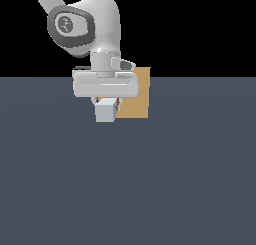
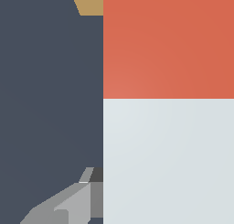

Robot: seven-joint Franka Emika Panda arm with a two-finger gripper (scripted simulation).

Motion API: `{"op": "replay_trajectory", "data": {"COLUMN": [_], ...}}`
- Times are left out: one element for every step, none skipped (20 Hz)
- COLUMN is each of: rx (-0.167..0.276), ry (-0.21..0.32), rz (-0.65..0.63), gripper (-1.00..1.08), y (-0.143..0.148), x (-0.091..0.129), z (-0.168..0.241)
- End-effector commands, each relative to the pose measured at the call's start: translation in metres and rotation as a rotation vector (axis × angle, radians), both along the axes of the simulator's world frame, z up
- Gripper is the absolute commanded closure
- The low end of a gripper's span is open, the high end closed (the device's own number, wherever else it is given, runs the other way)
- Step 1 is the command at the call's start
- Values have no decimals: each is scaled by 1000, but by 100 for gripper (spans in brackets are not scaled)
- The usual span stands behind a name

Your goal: Insert the peg into the horizontal hole in a box.

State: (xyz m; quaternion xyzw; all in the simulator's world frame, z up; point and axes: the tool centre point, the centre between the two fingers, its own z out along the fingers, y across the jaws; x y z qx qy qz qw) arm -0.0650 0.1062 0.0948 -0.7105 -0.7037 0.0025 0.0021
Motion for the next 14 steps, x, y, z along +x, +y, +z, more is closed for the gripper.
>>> {"op": "replay_trajectory", "data": {"rx": [1,1,1,2,2,2,2,2,2,2,2,2,3,3], "ry": [-5,-6,-6,-6,-6,-7,-7,-7,-8,-8,-8,-9,-9,-9], "rz": [1,1,1,1,1,1,1,1,1,1,0,0,0,0], "gripper": [108,108,108,108,108,108,108,108,108,108,108,108,108,108], "y": [5,8,12,17,22,28,35,43,51,60,69,78,86,93], "x": [2,2,2,1,1,1,1,1,1,1,1,1,2,2], "z": [2,3,3,3,3,3,3,3,4,4,4,4,4,4]}}
